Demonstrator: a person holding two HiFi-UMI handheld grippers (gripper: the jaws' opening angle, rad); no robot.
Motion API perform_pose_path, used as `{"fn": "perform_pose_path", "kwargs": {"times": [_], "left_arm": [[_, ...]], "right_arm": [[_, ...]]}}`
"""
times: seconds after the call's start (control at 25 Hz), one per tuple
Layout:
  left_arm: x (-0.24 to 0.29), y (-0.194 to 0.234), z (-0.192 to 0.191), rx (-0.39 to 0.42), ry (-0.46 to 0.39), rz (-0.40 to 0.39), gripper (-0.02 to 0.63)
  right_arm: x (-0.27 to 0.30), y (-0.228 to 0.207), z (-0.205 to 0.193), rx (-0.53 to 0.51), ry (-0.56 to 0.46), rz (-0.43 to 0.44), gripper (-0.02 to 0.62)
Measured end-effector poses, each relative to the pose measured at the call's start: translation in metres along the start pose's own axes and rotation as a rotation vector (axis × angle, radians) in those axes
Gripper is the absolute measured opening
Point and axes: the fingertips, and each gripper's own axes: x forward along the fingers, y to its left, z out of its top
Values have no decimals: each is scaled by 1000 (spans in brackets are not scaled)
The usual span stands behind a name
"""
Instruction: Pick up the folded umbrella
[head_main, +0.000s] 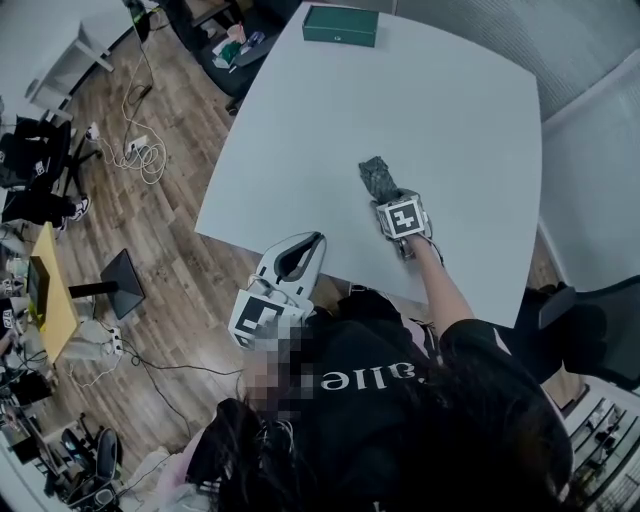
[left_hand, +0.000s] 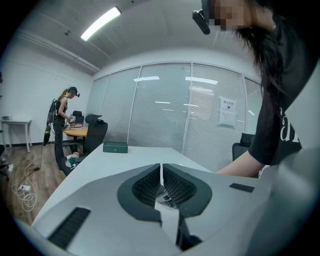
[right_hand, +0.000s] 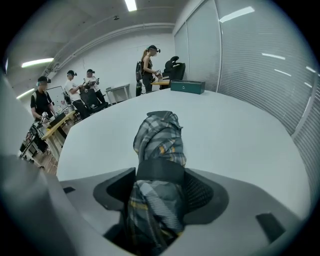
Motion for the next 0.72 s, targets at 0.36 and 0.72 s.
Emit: {"fn": "perform_pose_path", "kwargs": {"times": [0.36,0.72], "left_arm": [[-7,6,1,-5,-17,20,28],[-19,5,-2,2,-23,27,28]], "right_arm": [[-6,-1,-6,99,24,21,247],[-42,17,-10,287,-46,143,239]]}}
